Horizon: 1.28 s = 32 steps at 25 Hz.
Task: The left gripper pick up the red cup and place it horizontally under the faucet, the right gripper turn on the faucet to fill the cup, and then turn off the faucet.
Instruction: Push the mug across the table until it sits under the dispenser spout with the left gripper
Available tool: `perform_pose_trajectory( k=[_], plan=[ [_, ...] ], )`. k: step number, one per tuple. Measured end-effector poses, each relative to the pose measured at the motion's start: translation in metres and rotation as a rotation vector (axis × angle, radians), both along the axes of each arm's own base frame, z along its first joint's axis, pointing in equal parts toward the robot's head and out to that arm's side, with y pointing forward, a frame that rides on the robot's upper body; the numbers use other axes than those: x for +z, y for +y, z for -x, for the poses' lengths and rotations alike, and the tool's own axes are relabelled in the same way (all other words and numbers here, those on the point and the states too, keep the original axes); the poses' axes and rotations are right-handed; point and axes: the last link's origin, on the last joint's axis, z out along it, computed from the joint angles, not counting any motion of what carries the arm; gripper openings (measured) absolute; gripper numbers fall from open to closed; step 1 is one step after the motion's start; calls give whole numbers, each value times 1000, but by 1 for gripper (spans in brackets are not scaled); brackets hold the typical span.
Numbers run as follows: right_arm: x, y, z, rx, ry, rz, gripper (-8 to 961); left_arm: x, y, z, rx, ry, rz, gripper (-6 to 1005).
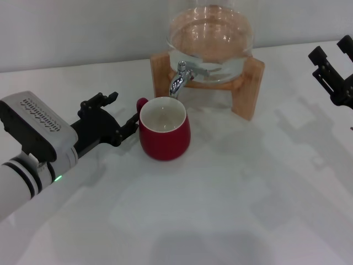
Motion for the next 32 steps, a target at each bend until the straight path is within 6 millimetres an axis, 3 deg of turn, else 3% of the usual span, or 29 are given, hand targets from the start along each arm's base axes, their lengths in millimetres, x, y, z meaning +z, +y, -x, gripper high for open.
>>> perform_pose_trajectory(
  k=[32],
  plan=[
    [1,-4,-3,-7,2,-3,784,-2,1,-6,-51,30,-11,696]
  ],
)
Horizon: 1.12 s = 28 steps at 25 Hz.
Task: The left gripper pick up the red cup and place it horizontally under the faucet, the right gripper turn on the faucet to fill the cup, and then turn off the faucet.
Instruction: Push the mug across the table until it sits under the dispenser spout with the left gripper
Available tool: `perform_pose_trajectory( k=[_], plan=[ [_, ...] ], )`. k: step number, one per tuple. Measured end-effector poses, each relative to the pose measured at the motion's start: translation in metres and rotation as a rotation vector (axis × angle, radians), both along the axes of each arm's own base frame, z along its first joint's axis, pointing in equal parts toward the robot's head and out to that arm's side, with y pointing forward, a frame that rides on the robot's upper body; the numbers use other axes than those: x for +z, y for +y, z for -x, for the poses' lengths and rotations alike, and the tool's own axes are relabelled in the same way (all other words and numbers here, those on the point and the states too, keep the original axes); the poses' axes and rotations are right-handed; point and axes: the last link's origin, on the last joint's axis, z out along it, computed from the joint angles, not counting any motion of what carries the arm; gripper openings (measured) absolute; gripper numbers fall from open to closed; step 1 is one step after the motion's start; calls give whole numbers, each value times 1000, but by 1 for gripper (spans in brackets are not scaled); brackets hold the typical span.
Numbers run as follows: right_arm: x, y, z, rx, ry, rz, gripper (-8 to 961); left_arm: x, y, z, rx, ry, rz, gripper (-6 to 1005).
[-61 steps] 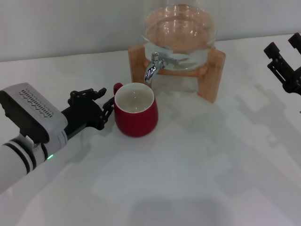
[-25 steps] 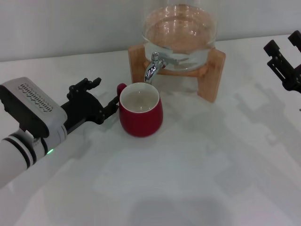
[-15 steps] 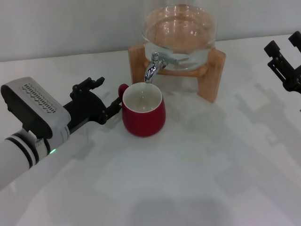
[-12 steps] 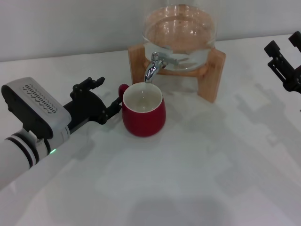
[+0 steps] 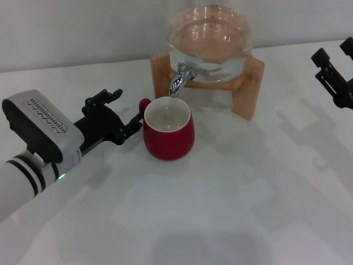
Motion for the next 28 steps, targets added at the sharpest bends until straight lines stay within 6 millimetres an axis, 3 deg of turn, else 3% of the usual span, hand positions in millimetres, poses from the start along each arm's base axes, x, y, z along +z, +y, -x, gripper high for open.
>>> perform_pose_trajectory(
  k=[28],
  plan=[
    [1,-2,-2,-6,-2,-3,784,7,-19,21,75,-69,-101,697]
  ],
)
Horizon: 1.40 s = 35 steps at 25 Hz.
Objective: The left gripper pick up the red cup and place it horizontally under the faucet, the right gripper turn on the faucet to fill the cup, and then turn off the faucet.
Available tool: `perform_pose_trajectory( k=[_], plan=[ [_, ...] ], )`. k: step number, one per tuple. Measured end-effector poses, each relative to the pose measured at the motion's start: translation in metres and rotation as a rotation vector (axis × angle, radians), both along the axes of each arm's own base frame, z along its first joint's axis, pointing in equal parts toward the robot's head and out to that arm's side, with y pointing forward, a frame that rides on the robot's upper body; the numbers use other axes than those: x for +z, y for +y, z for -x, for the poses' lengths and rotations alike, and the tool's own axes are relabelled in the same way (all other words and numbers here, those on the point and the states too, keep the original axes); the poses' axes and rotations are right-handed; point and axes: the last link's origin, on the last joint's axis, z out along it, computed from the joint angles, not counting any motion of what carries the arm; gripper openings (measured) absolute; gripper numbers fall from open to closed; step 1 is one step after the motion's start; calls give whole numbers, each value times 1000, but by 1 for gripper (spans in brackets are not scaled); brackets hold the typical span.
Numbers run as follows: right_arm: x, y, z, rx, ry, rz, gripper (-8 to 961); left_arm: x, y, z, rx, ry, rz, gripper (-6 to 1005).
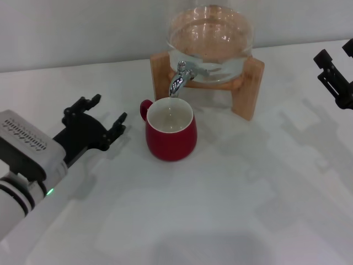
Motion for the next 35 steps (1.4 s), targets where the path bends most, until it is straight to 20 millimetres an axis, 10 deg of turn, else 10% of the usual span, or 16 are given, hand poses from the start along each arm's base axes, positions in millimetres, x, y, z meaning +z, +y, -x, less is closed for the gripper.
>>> perform_pose_trajectory(
  k=[35],
  plan=[
    [-17,9,10,39,19,142,783,123,-52,60,139,-636,-601,694]
  ],
)
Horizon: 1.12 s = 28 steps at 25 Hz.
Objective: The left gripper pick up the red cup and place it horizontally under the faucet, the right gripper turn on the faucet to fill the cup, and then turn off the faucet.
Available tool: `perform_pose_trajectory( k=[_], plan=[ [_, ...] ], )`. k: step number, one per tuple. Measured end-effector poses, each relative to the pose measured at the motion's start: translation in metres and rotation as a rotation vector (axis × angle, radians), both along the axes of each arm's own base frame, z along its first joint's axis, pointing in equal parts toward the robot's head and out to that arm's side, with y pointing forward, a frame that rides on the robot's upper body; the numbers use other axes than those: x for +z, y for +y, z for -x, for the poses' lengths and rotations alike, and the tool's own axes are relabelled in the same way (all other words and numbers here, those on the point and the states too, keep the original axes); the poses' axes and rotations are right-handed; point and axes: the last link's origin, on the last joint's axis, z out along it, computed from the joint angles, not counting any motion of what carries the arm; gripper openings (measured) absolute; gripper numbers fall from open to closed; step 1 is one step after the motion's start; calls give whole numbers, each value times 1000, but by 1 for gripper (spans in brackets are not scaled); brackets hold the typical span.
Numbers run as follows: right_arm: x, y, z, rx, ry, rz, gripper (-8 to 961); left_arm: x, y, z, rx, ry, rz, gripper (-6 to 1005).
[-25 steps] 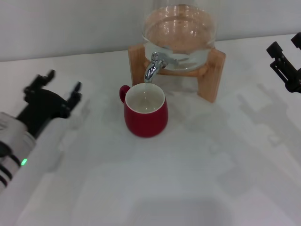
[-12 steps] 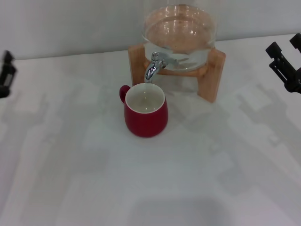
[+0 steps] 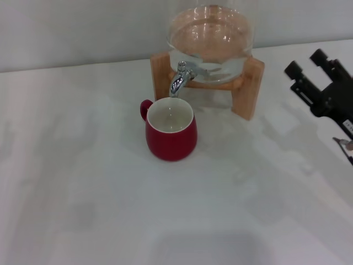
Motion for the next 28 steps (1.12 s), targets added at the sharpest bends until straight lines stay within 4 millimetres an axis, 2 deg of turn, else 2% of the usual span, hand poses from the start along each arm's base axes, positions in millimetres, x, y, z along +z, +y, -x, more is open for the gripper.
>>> perform_pose_trajectory(
  k=[12,28],
  plan=[
    [-15,1,6,26,-11,104,783,14,-23,19,57,-32,-95,693],
    [-36,29,34,90,-55,208,783,11,-21,22,71,-10,-71,691]
  ],
)
